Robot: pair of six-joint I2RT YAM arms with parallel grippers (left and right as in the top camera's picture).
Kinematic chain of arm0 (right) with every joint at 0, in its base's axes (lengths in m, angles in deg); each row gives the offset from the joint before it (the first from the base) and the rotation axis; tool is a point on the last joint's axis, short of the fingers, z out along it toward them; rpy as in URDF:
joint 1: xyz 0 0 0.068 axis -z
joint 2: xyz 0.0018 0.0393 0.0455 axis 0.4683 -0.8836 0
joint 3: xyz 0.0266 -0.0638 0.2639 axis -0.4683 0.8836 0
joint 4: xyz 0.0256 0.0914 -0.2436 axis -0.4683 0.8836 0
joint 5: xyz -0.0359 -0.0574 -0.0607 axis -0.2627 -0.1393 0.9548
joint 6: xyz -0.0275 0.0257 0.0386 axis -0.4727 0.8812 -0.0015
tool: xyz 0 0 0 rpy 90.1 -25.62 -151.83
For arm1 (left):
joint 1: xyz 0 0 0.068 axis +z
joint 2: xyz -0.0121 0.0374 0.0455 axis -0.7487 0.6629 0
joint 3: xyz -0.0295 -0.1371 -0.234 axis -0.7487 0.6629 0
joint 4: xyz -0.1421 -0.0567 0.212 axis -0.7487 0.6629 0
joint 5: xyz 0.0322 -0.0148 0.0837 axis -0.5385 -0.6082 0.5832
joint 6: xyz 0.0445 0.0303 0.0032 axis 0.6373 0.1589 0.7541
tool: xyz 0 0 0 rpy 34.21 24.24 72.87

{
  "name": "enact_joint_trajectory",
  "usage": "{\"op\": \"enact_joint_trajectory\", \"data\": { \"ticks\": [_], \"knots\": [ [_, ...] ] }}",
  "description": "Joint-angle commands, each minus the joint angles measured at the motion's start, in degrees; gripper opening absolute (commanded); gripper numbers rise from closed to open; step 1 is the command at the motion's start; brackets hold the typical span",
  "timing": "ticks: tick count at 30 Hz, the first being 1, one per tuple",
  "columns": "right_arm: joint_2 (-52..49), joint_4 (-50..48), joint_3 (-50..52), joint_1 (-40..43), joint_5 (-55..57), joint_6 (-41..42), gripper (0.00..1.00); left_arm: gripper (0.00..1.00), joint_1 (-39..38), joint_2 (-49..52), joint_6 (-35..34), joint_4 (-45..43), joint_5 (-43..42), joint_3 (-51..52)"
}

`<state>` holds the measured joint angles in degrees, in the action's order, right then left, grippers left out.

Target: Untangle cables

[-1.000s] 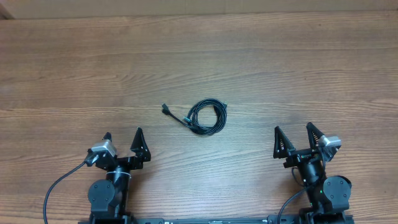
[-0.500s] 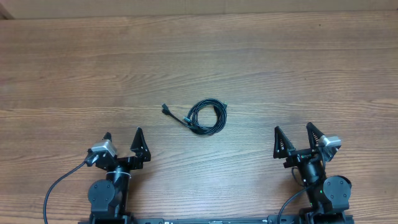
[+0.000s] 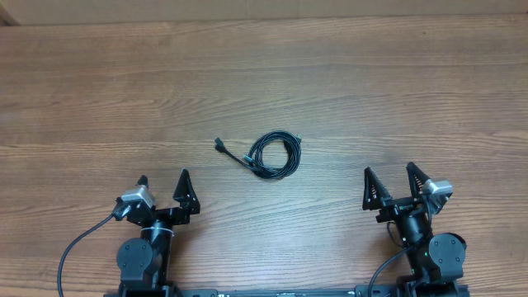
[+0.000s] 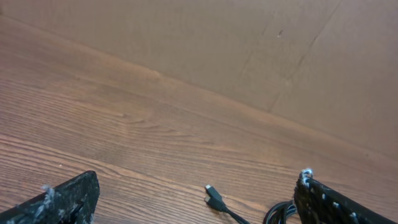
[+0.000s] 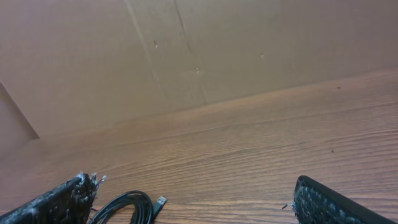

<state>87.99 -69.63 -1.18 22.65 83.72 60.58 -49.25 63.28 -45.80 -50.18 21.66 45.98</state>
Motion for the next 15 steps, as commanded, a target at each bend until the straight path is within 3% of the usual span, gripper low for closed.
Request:
{"op": "enact_joint_trajectory", "data": {
  "ticks": [1, 15],
  "knots": [
    [0.5, -0.2, 0.6, -0.2, 0.2, 0.1, 1.0, 1.0, -0.4, -0.6, 0.9, -0.5, 0.7, 0.4],
    [0.5, -0.8, 0.3, -0.2, -12.0, -0.1, 1.0, 1.0, -0.4, -0.5, 3.2, -1.4, -8.9, -0.3]
  ]
}}
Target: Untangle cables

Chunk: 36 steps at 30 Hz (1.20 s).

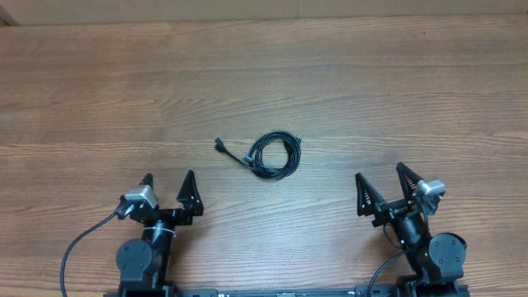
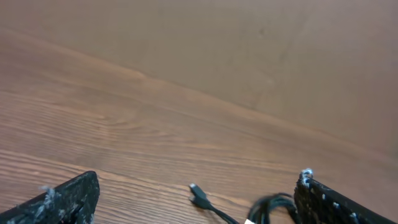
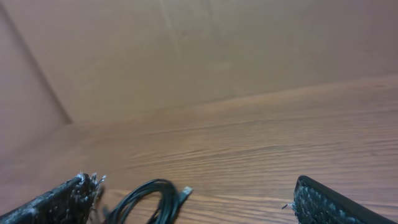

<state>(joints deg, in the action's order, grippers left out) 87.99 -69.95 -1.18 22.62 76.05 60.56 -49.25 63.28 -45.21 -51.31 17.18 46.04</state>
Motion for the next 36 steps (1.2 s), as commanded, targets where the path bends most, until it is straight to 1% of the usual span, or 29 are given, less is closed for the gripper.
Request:
{"op": "enact_joint_trajectory", "data": {
  "ticks": [1, 4, 10, 13, 17, 22, 29, 32, 36],
  "knots": [
    [0.5, -0.5, 0.1, -0.2, -5.3, -0.1, 1.0, 1.0, -0.4, -0.5, 3.5, -0.2, -5.5, -0.9],
    [0.5, -0.2, -1.1, -0.2, -7.8, -0.1, 1.0, 1.0, -0.4, -0.5, 5.5, 1.7, -6.4, -3.3],
    [0.5, 3.9, -5.0, -0.2, -11.0, -0.1, 1.0, 1.0, -0.4, 0.6, 9.6, 12.1, -6.4, -11.9],
    [0.5, 7.4, -7.8, -0.2, -12.1, -0.3, 1.0, 1.0, -0.4, 2.4, 9.7, 16.3, -6.4, -17.1],
    [0.5, 13.0, -12.3, -0.2, -12.2, -1.5, 1.0, 1.0, -0.4, 6.6, 9.7, 19.5, -7.1, -23.9],
    [0.4, 21.4, -19.4, -0.2, -12.1, -5.0, 1.0, 1.0, -0.4, 16.0, 9.7, 23.2, -8.9, -34.3],
    [-3.2, 28.5, -29.4, -0.2, -12.1, -5.0, 1.0, 1.0, -0.5, 32.6, 9.7, 26.9, -12.2, -48.3],
    [-6.9, 29.8, -33.5, -0.2, -12.2, -5.0, 1.0, 1.0, -0.9, 40.5, 9.8, 31.5, -12.6, -55.1],
    [-14.5, 32.8, -40.4, -0.2, -12.1, -5.0, 1.0, 1.0, -2.4, 50.8, 13.4, 40.2, -13.0, -65.6]
  ]
}}
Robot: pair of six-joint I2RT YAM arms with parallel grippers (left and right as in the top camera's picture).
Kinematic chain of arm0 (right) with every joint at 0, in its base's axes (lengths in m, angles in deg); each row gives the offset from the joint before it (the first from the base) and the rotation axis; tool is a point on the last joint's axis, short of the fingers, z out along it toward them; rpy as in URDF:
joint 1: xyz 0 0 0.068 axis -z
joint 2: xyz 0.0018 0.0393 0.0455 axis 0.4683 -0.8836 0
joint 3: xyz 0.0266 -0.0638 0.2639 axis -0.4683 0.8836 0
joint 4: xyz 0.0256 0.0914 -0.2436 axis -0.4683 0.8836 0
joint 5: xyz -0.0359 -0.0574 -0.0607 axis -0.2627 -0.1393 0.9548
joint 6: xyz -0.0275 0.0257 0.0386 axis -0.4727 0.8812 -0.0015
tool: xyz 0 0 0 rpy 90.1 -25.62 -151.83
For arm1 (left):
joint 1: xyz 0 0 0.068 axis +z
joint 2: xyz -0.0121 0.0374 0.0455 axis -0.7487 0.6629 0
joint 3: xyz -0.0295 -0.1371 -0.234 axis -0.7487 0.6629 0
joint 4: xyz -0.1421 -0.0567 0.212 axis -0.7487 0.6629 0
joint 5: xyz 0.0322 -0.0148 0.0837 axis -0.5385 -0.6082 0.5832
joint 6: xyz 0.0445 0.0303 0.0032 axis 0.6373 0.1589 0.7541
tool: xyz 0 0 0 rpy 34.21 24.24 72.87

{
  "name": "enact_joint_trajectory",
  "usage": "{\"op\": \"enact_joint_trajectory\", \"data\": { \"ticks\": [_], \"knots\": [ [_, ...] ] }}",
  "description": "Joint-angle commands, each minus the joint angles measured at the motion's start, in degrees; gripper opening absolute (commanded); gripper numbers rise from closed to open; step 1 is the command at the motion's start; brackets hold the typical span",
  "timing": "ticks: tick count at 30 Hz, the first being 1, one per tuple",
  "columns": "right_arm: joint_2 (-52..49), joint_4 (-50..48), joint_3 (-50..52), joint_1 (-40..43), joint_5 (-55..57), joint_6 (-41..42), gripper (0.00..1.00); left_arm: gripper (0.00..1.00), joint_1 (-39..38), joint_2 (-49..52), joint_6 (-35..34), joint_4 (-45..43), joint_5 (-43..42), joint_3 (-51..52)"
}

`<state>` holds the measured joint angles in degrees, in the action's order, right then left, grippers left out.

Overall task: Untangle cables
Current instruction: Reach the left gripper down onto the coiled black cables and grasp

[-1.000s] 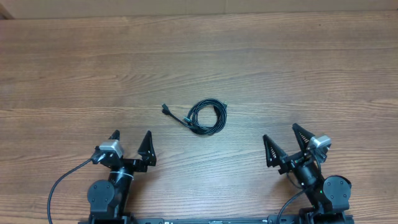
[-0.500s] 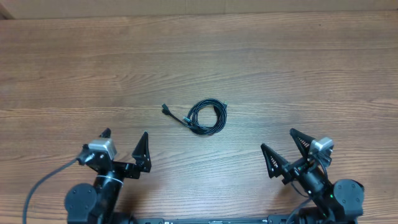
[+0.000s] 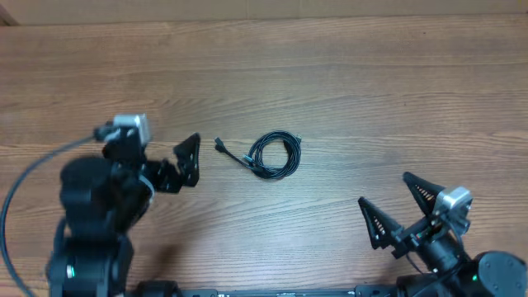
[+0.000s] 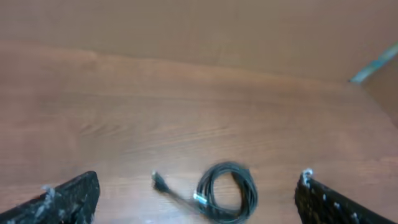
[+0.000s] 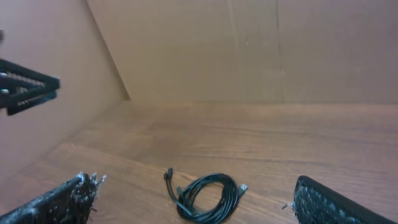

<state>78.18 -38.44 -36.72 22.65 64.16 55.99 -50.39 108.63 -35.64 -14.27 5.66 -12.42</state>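
A black cable [image 3: 275, 154] lies coiled on the middle of the wooden table [image 3: 388, 91], with one plug [image 3: 220, 145] sticking out to the left. My left gripper [image 3: 161, 147] hangs open above the table, left of the coil. In its wrist view the cable [image 4: 227, 193] lies between and beyond the fingers [image 4: 62, 202]. My right gripper [image 3: 384, 190] is open near the front right, apart from the coil. Its wrist view shows the whole cable [image 5: 208, 196] ahead and the left fingers [image 5: 25, 84] at far left. Nothing is held.
A brown cardboard wall [image 5: 249, 50] runs along the table's far side and down its left side. Both arm bases stand at the front edge. Nothing else lies on the wood.
My left arm has risen and come forward, now left of the coil. My right arm has lifted and sits further to the front right. The cable has not moved. Both grippers stay open.
Both grippers stood open and low near the front edge, with the coil only partly in each wrist view. A little later both had turned slightly toward the coil. Now both arms are raised and each wrist view shows the whole cable.
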Motion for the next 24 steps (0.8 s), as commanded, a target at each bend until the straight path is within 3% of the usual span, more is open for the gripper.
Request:
{"op": "enact_joint_trajectory", "data": {
  "ticks": [1, 8, 13, 18, 24],
  "knots": [
    [-6.4, 2.3, -6.5, -0.2, -0.1, -0.5, 1.0, 1.0, -1.8, 7.3, 4.4, 4.9, -1.5, -9.3],
    [-22.5, 12.1, -21.2, -0.2, 1.0, -0.5, 1.0, 1.0, -9.9, 20.4, 11.2, 17.2, -1.2, -23.7],
    [-35.7, 24.6, -34.2, -0.2, 1.1, -0.5, 1.0, 1.0, -17.0, 26.1, 11.5, 21.2, 1.6, -29.4],
    [-50.1, 40.6, -50.4, -0.2, 5.1, -0.5, 1.0, 1.0, -22.1, 30.2, 11.3, 23.5, 1.1, -30.9],
    [-60.4, 47.2, -60.9, -0.2, 8.5, -3.2, 1.0, 1.0, -23.6, 35.1, 10.9, 25.5, -1.6, -30.7]
  ]
}}
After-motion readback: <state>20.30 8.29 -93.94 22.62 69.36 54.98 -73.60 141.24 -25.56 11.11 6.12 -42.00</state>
